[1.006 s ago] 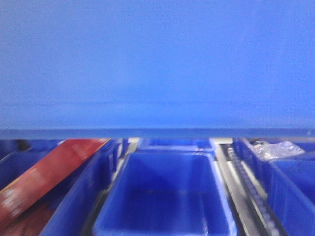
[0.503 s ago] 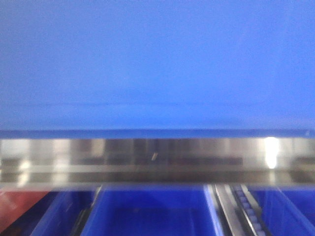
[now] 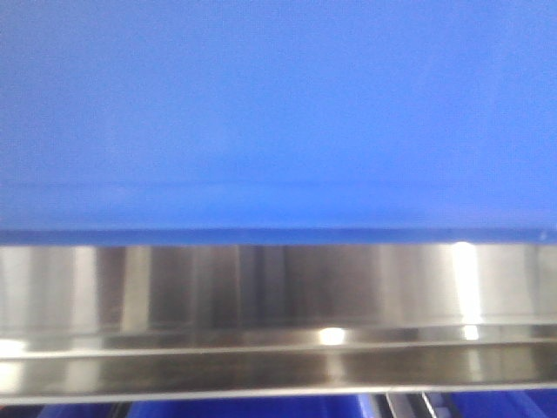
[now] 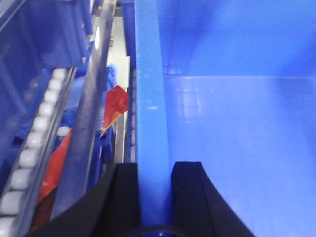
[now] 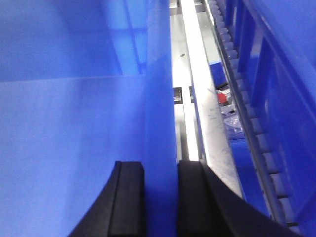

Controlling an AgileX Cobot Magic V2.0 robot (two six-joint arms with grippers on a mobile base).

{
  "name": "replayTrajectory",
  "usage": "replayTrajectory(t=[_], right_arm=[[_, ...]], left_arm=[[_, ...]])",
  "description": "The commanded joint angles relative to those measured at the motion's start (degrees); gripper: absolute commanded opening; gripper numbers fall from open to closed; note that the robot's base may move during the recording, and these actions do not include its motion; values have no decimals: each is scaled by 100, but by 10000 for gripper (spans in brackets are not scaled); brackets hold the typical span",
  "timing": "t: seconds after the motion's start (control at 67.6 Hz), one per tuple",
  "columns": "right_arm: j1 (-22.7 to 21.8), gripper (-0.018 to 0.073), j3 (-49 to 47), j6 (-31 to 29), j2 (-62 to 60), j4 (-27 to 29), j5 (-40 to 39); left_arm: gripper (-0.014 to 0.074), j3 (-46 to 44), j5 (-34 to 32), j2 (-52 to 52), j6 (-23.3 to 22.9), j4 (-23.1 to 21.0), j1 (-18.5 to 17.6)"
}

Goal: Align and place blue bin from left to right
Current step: 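Lower the blue bin with both grippers onto the shelf rail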

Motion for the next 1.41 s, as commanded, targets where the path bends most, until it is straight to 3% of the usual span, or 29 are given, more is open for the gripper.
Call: replayTrajectory(t=[0.0,0.947,1.391], right_arm=[[57,-81,-67,27,-32,-174,-726],[57,-81,-67,27,-32,-174,-759],[57,-81,-67,27,-32,-174,-1525]], left_arm=[[-111,-70,-634,-48,-31,57,-109],[-111,-70,-634,-48,-31,57,-109],[-111,-70,-634,-48,-31,57,-109]])
